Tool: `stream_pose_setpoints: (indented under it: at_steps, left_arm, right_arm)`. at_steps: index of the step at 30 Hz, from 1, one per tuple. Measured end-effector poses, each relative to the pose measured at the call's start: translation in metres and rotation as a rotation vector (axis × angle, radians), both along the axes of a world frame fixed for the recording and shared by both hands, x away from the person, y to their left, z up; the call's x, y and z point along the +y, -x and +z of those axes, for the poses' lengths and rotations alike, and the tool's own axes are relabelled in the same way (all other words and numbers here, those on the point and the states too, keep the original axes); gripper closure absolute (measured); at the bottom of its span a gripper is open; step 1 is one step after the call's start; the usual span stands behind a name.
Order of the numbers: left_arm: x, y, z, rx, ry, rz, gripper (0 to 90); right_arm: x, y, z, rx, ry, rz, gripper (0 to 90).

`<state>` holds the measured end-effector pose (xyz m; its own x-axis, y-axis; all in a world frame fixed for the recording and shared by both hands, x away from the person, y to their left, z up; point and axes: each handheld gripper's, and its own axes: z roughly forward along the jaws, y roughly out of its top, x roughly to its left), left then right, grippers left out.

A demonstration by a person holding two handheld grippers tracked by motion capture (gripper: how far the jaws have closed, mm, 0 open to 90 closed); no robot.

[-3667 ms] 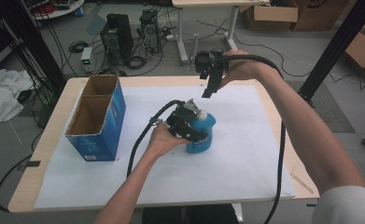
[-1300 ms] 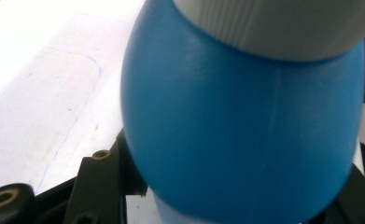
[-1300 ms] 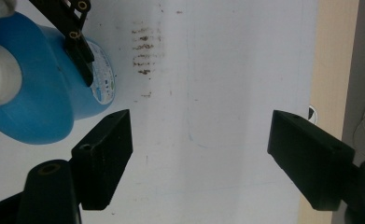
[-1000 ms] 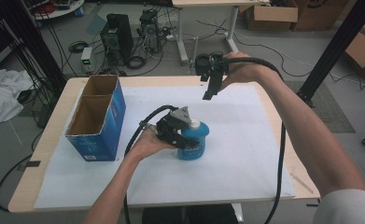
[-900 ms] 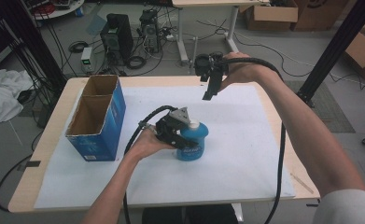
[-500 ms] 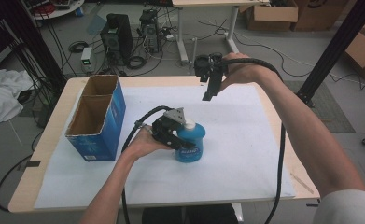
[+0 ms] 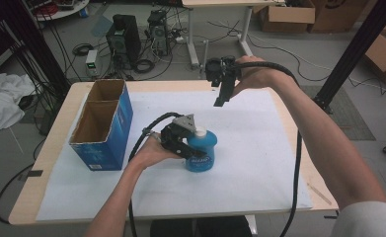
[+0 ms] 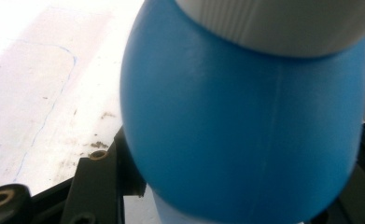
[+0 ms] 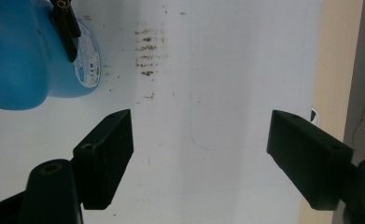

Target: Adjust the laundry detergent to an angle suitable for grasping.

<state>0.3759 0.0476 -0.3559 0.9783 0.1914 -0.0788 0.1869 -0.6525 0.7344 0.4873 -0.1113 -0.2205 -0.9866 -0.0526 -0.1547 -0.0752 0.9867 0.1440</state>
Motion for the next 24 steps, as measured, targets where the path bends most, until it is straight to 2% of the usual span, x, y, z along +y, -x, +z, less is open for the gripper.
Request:
stream_pose_setpoints:
  at_steps: [19,24]
  left_arm:
    - [-0.0009,0.0003,0.0008,0.005,-0.009,0.009,43.4]
    - [-0.0008,-0.0003,0.0007,0.012,-0.011,0.021,40.4]
  right_arm:
    - [0.0032,0.0002,-0.0006,-0.003,-0.001,0.004,22.5]
    - [0.0038,0.0003,-0.0017,0.0,0.005,0.005,22.5]
